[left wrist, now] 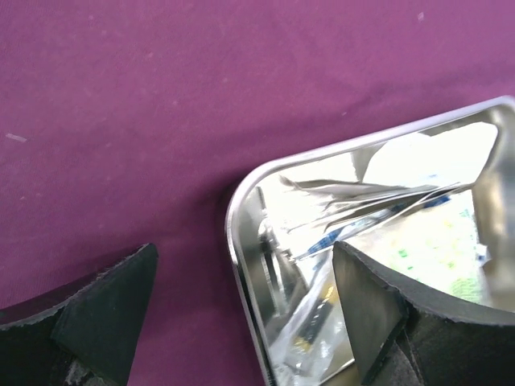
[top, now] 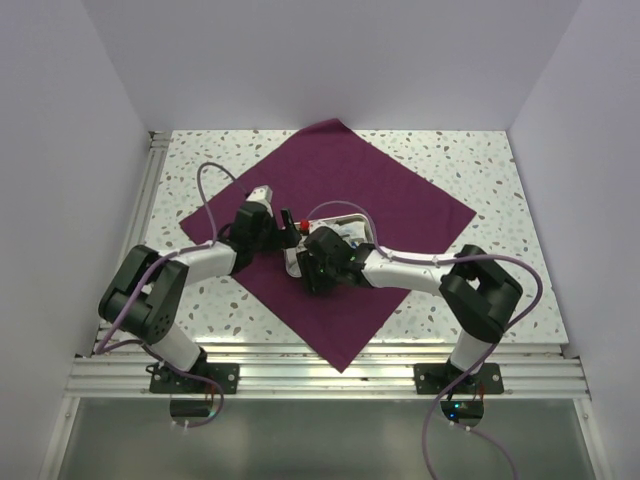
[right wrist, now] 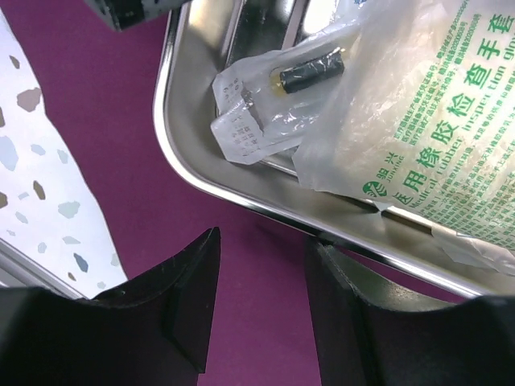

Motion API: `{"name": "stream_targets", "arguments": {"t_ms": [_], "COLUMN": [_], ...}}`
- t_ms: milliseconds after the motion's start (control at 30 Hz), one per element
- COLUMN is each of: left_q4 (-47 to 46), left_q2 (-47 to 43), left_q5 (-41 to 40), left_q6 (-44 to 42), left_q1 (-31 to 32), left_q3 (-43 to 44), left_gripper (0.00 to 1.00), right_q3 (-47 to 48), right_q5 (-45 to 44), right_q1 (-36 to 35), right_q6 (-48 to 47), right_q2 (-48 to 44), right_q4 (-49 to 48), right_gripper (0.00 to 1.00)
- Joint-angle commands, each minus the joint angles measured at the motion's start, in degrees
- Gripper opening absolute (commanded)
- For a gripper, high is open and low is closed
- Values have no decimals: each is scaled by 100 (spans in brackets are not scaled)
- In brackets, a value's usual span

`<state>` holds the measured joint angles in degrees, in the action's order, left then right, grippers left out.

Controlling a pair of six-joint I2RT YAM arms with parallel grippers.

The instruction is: Prepare the surgical pack

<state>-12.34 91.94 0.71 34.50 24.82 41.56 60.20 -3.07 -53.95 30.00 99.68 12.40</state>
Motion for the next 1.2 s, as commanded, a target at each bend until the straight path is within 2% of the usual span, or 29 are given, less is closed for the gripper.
{"name": "stream_targets", "arguments": {"t_ms": [0, 133, 267, 400, 533, 633, 833, 900, 1000, 1167], "left_q4": [-120, -295, -392, -471, -445, -60, 582, 680, 969, 1067], "left_q2": [-141, -10, 280, 395, 447, 334, -517, -729, -1116, -1749], "left_q5": [218, 517, 842, 922, 940, 607, -377, -598, -800, -643], "left_q6": [258, 355, 469, 523, 514, 374, 83, 4, -119, -295], "left_q1": [14, 14, 23, 41, 58, 49, 14, 14, 14, 23], "left_q3": [309, 379, 537, 599, 669, 792, 565, 450, 265, -139], "left_gripper": [92, 85, 67, 61, 60, 63, 79, 82, 83, 83], "right_q3": [97, 70, 220, 193, 97, 44, -535, -711, -1053, -1467], "right_q5": [-211, -282, -264, -317, -343, -282, -194, -159, -448, -1054], "right_q1": [-10, -1, -1, 16, 34, 43, -18, -54, -369, -1678], "right_q6": [67, 85, 85, 120, 112, 24, -554, -749, -908, -136], "right_q2": [-71, -142, -1, -1, -97, -229, -1053, -1310, -1714, -2504], "right_q4": [-388, -440, -388, -432, -440, -362, 33, 270, 1121, 1616], "right_gripper": [50, 50, 50, 50, 51, 51, 52, 53, 53, 55]}}
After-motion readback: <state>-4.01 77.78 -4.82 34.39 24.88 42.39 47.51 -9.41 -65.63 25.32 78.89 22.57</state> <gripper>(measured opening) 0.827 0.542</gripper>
